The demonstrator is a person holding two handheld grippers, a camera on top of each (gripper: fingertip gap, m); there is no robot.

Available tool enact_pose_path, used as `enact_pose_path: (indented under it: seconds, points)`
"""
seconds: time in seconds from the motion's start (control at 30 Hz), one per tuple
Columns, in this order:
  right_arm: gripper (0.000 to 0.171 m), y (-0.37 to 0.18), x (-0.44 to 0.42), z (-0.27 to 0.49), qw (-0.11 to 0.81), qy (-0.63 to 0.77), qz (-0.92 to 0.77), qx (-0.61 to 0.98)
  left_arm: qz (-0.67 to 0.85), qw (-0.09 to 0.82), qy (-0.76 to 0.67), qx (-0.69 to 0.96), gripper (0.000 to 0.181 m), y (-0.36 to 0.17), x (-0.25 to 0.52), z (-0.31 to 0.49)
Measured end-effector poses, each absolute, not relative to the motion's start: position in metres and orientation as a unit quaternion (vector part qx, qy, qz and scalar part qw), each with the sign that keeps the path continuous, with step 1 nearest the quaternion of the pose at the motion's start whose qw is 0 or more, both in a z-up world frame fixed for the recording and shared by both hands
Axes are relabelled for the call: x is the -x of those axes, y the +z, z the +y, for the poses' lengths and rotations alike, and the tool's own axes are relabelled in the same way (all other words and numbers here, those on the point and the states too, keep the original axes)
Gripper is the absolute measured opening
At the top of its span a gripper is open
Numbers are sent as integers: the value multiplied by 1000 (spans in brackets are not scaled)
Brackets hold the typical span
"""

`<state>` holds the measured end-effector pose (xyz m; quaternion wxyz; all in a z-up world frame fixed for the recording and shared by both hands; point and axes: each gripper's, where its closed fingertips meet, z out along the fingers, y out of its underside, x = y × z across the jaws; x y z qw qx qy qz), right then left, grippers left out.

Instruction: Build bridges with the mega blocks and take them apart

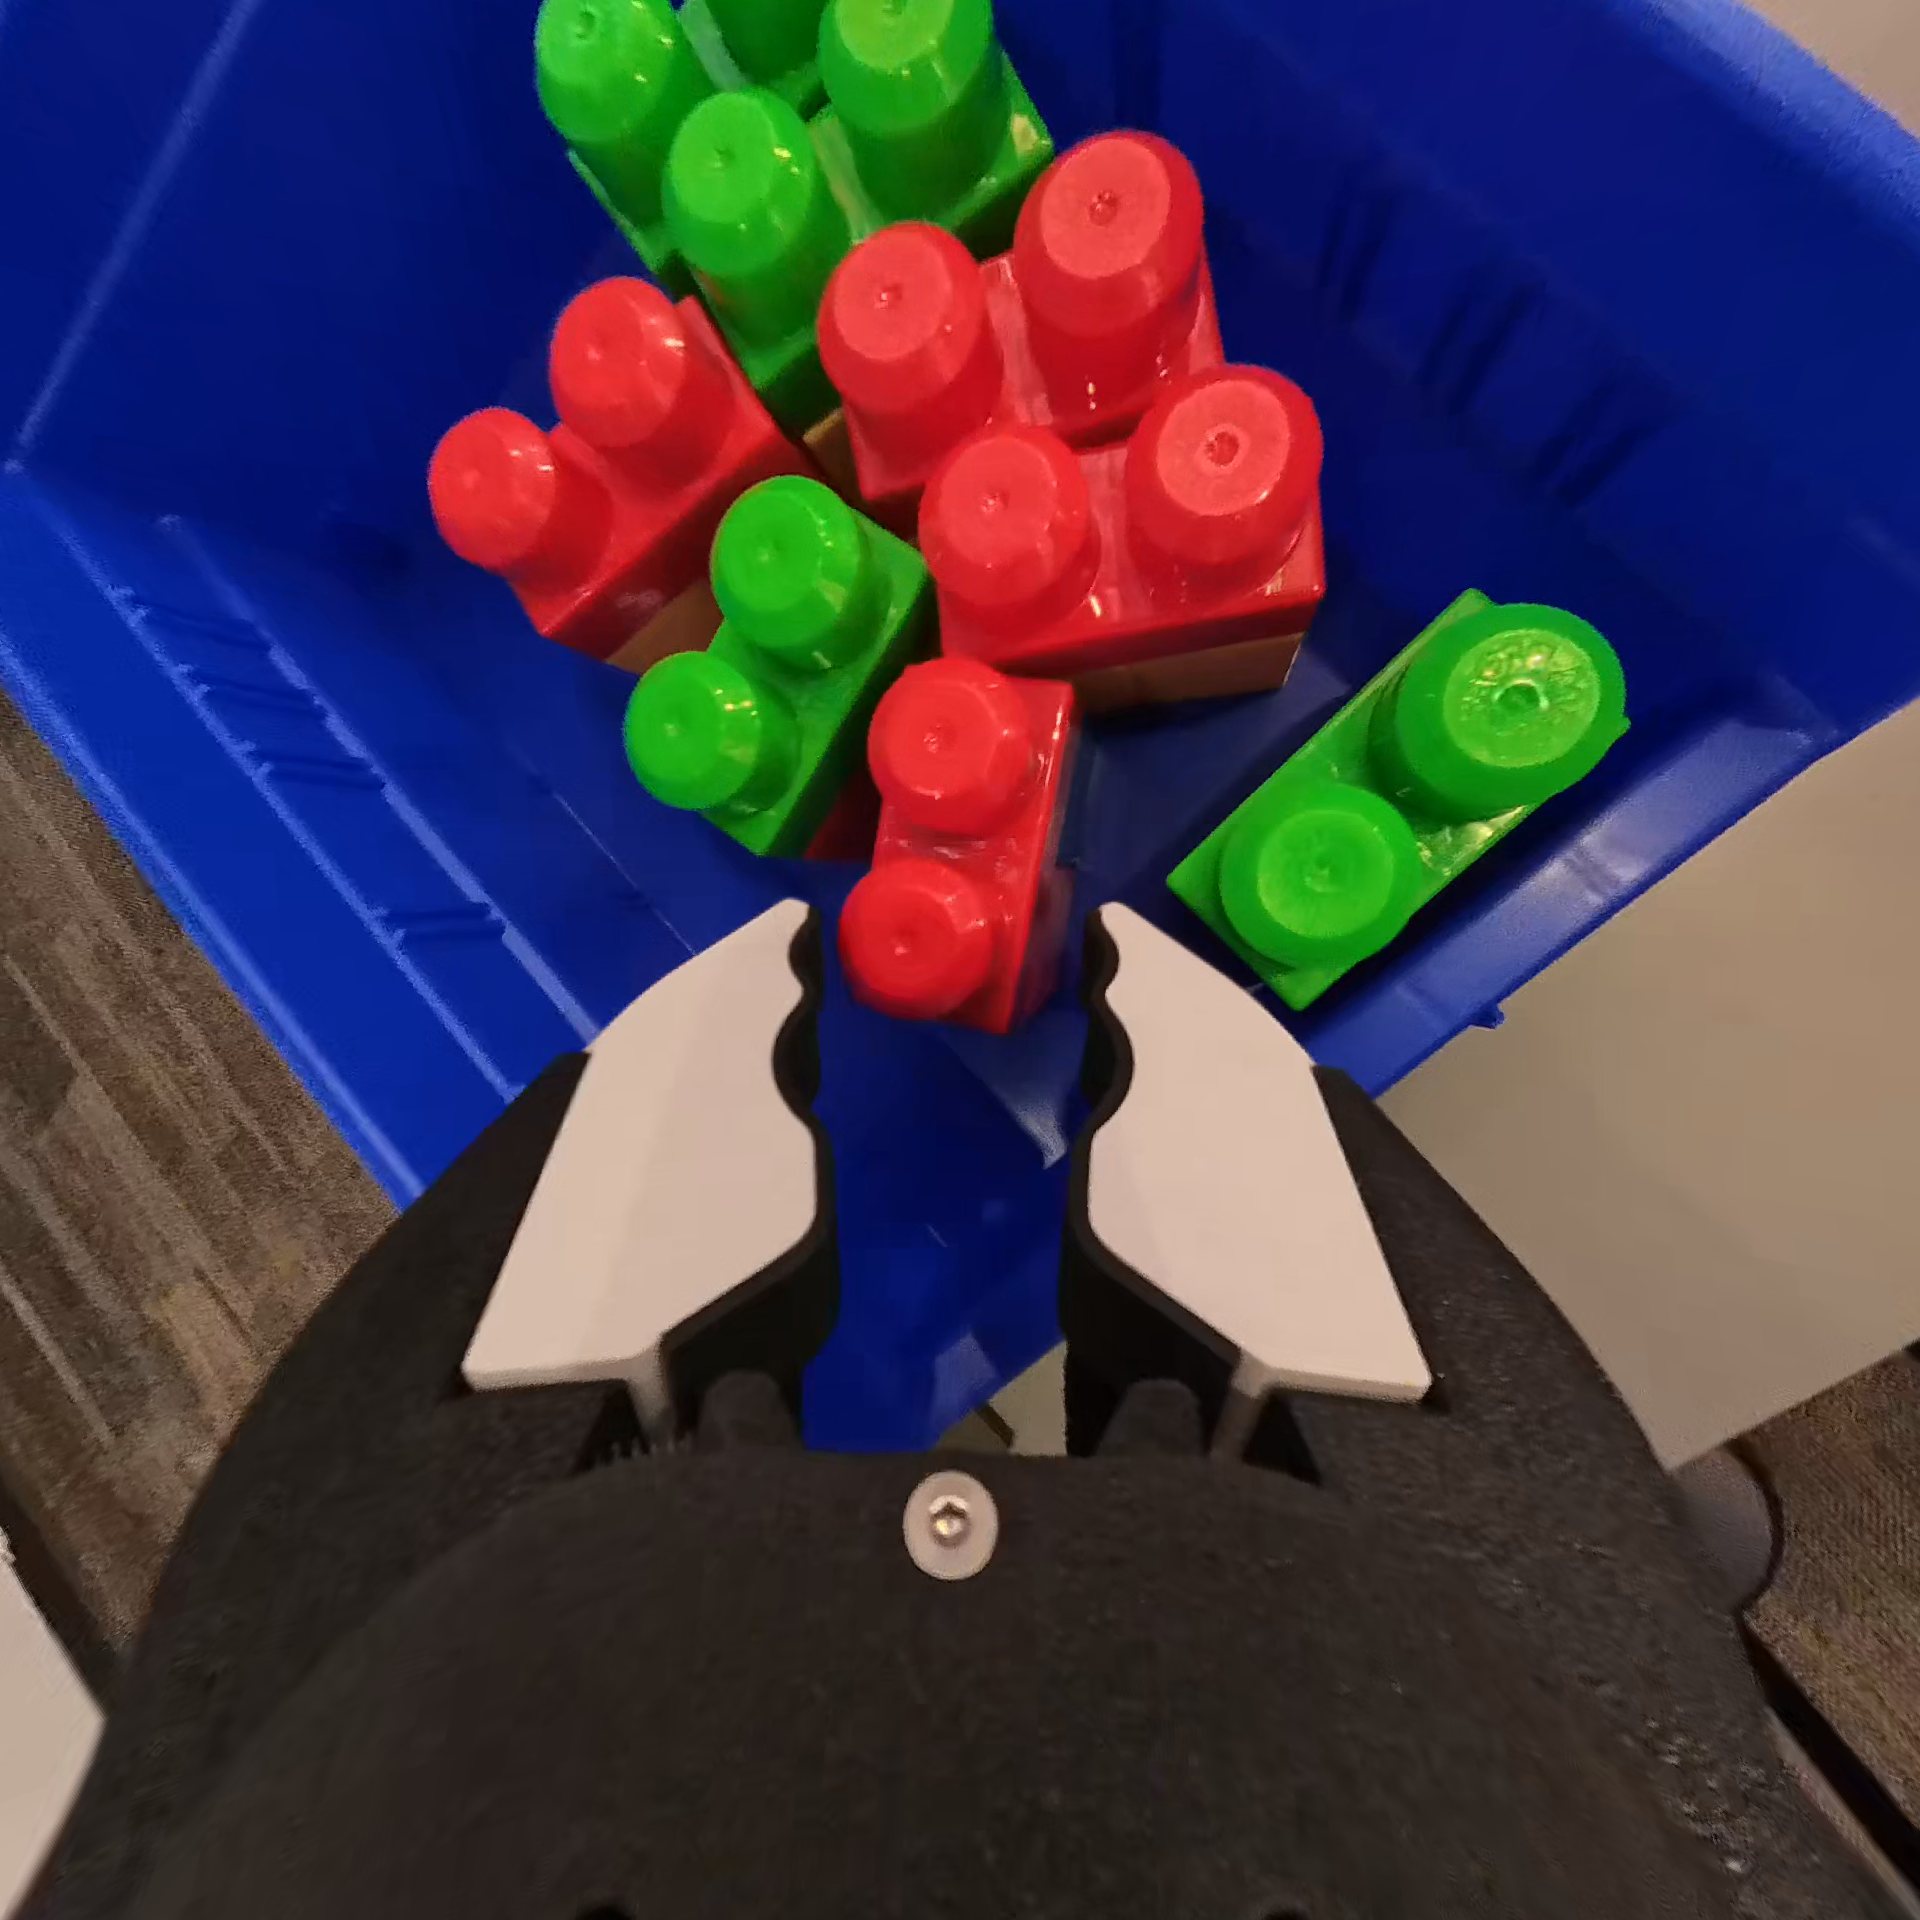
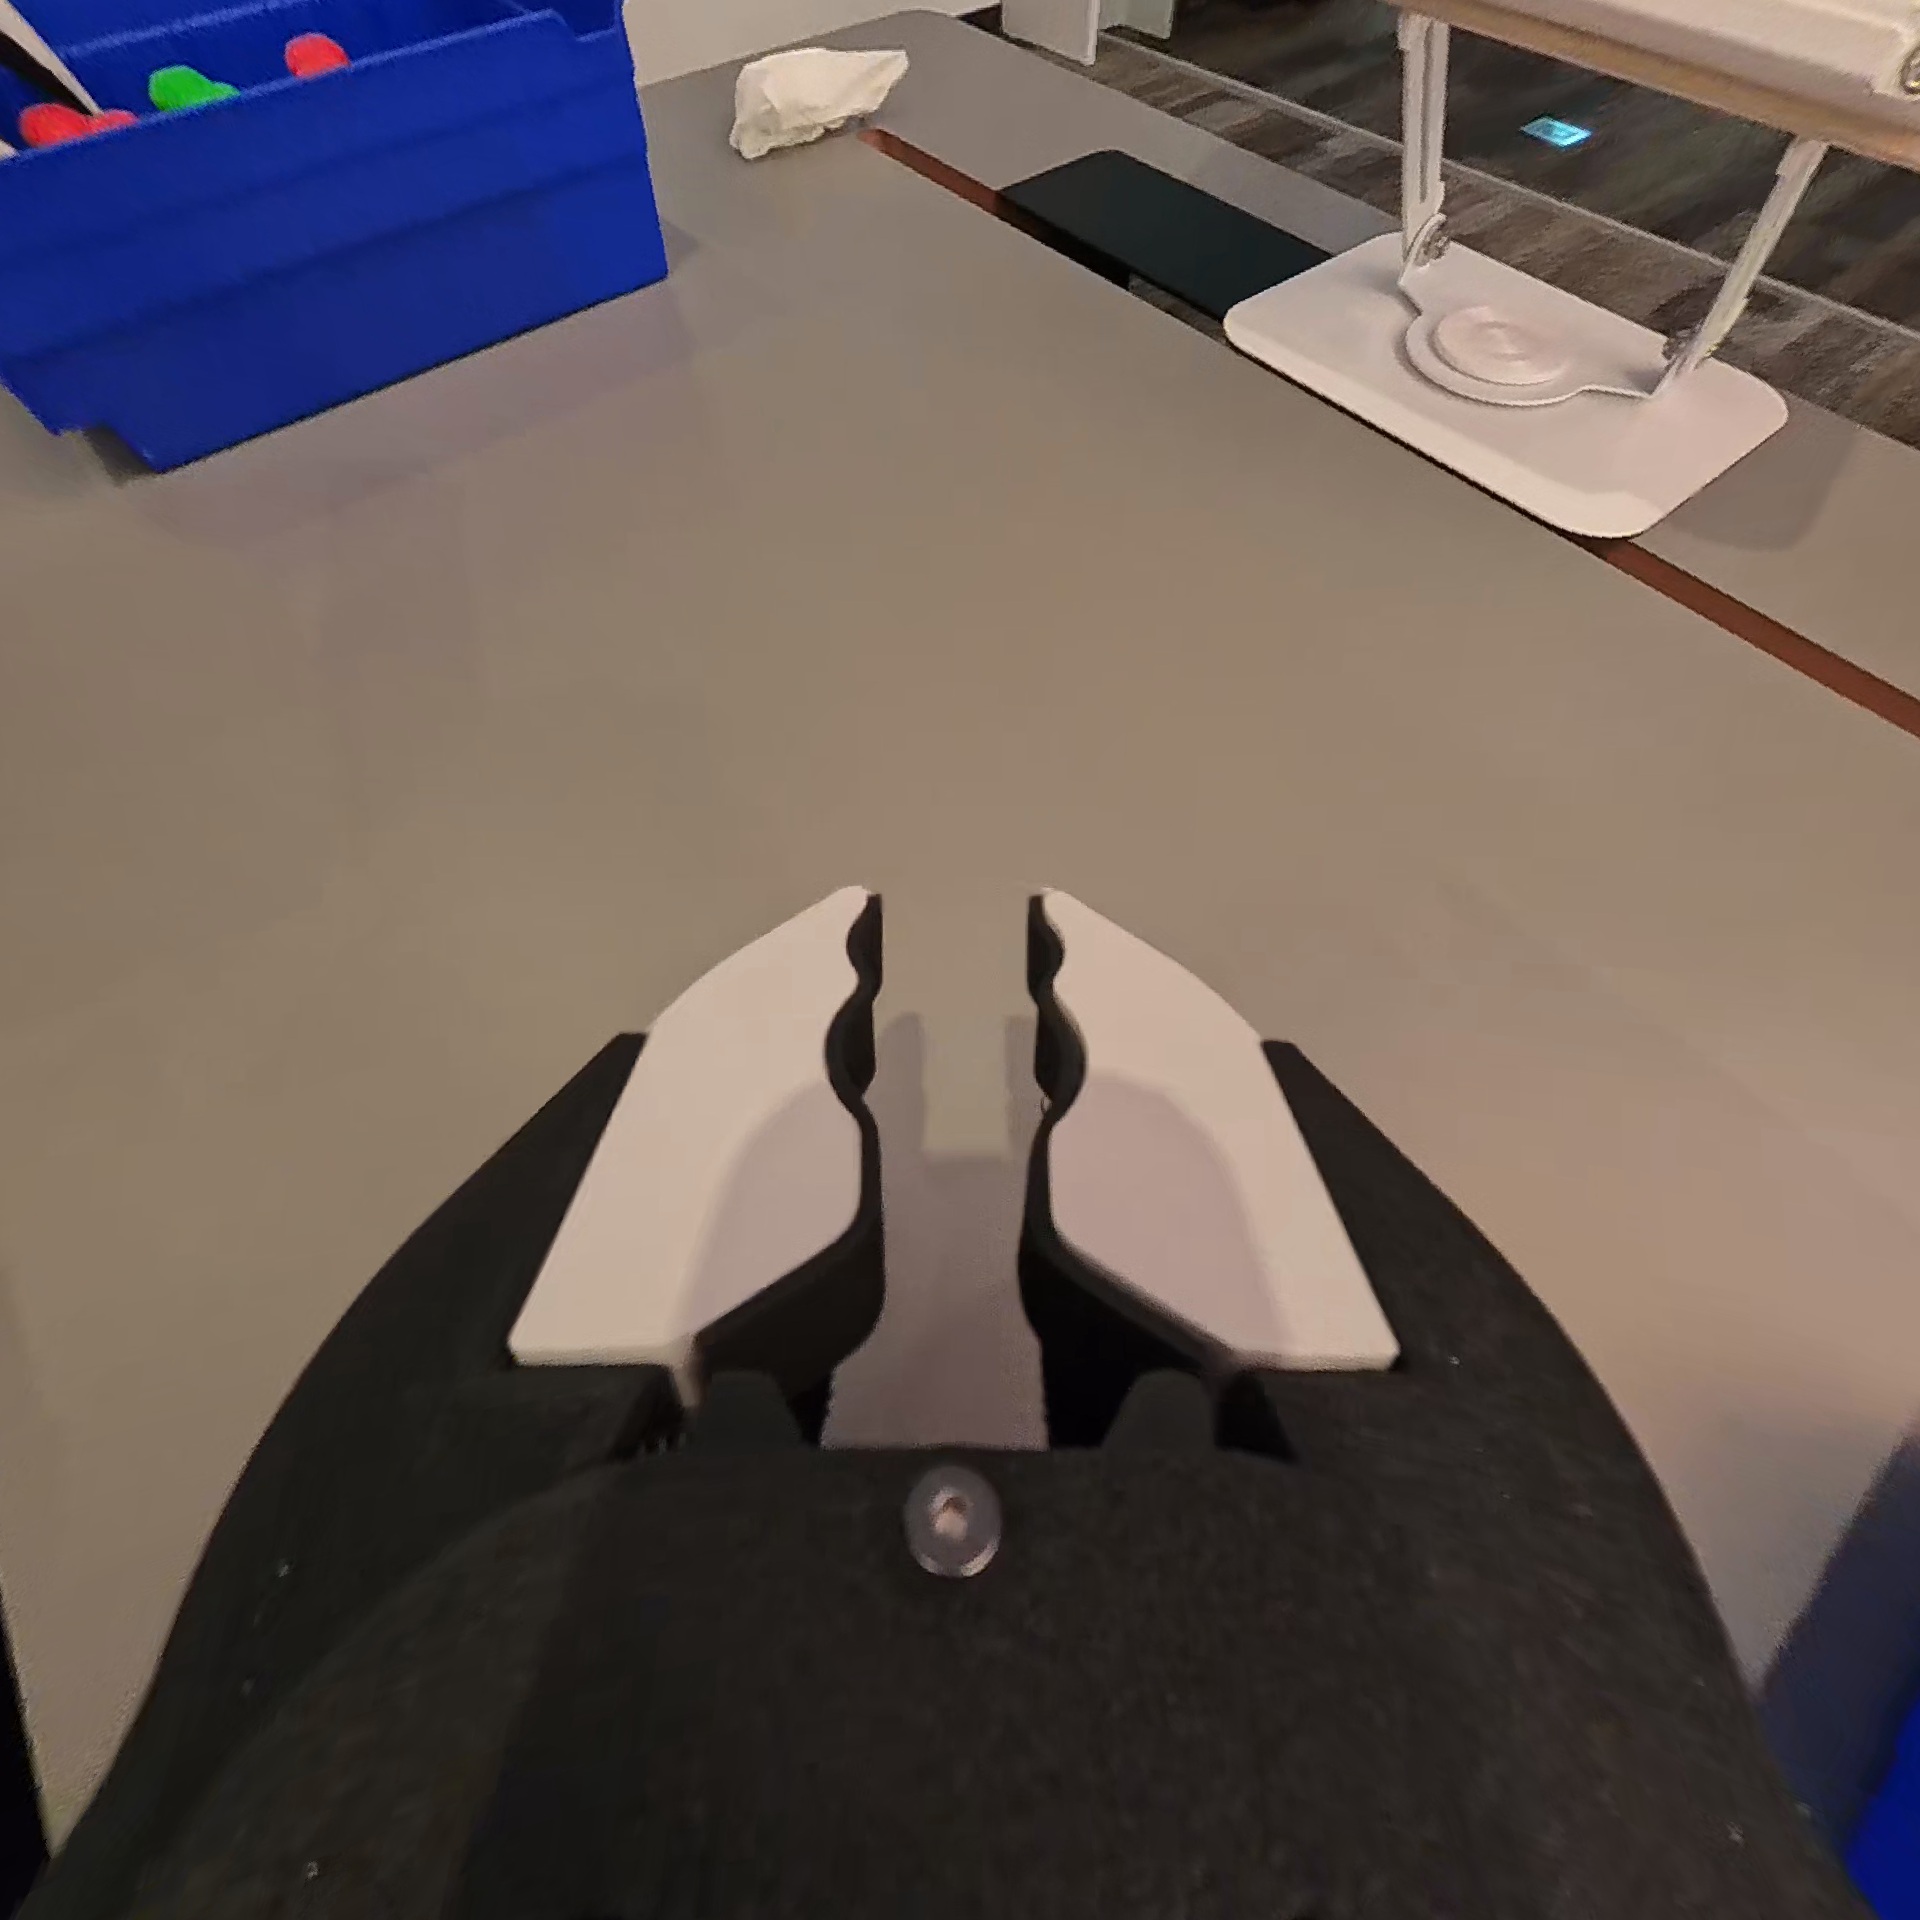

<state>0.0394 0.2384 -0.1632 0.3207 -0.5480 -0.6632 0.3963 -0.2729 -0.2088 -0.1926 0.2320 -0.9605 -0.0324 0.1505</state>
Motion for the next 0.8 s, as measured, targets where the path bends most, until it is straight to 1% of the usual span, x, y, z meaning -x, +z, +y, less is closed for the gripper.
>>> enact_pose_path:
  seconds: [0.1,0.17,0.2,0.47,0.63,0.8]
  points:
    - [27,-168,-40,238,316,389,-671,546,-24,213,152,965,48,-203,274,-205]
    - [26,-173,-42,239,309,382,-676,549,-23,199,156,967,42,-209,276,-205]
    - [25,-174,-43,240,308,379,-677,550,-23,197,156,968,41,-212,276,-205]
    - [21,-183,-50,245,296,389,-674,553,-63,231,140,961,36,-202,276,-209]
    - [20,-186,-52,245,292,401,-674,547,-79,252,159,951,36,-165,276,-216]
    - [20,-184,-54,245,293,407,-679,536,-59,270,192,942,36,-94,266,-204]
